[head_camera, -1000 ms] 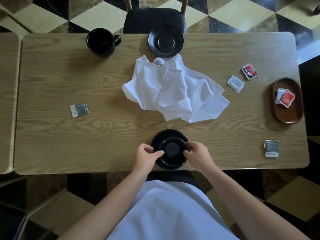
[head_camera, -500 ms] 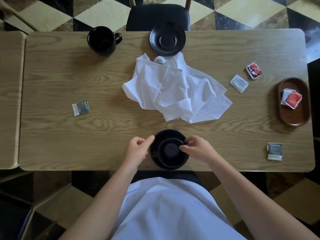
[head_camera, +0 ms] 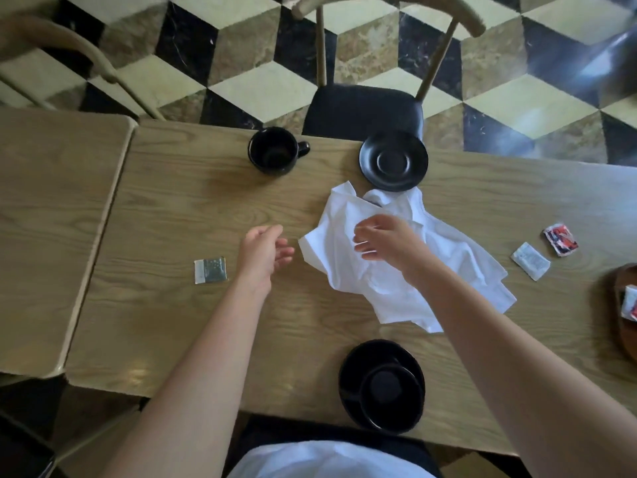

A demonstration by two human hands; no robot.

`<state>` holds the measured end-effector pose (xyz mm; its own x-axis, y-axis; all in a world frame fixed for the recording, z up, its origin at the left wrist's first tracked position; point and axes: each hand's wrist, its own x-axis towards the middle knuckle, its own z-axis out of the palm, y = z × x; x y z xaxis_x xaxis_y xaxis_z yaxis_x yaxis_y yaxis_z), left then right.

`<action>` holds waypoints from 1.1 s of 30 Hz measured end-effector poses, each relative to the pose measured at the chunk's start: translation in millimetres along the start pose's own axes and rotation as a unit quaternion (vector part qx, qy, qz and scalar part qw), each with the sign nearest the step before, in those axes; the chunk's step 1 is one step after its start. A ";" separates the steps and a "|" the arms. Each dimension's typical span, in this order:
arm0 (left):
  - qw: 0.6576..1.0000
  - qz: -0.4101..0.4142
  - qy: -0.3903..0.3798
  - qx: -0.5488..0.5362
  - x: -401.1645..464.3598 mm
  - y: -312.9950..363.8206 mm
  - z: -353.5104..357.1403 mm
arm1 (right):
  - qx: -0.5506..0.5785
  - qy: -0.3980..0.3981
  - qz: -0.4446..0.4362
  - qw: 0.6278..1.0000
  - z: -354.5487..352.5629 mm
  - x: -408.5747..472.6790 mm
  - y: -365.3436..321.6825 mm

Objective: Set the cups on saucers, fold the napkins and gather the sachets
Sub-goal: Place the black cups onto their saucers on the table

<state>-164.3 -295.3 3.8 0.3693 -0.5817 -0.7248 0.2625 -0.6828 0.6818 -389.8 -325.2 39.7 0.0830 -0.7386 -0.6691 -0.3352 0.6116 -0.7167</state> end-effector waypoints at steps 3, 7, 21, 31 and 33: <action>0.999 0.004 0.002 -0.047 42.1 33.8 -0.7 | 0.029 0.009 -0.006 1.000 22.3 42.2 -36.0; 0.998 -0.001 0.000 -0.065 96.8 79.6 -2.9 | 0.056 0.011 0.007 0.998 45.1 91.3 -74.5; 0.979 -0.084 -0.183 0.002 191.7 135.5 -18.6 | 0.036 -0.012 0.042 0.998 83.4 209.8 -118.2; 0.988 -0.033 -0.149 0.036 183.3 126.1 4.5 | 0.078 -0.006 0.020 0.997 70.9 209.6 -104.7; 0.986 -0.024 -0.155 0.056 174.8 128.6 21.4 | 0.066 0.011 0.009 0.998 51.3 201.3 -100.6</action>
<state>-85.1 -494.2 -37.4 0.0644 -0.6427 -0.7634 0.1664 -0.7474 0.6432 -291.3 -520.8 -32.9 0.0575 -0.7327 -0.6781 -0.2104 0.6550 -0.7257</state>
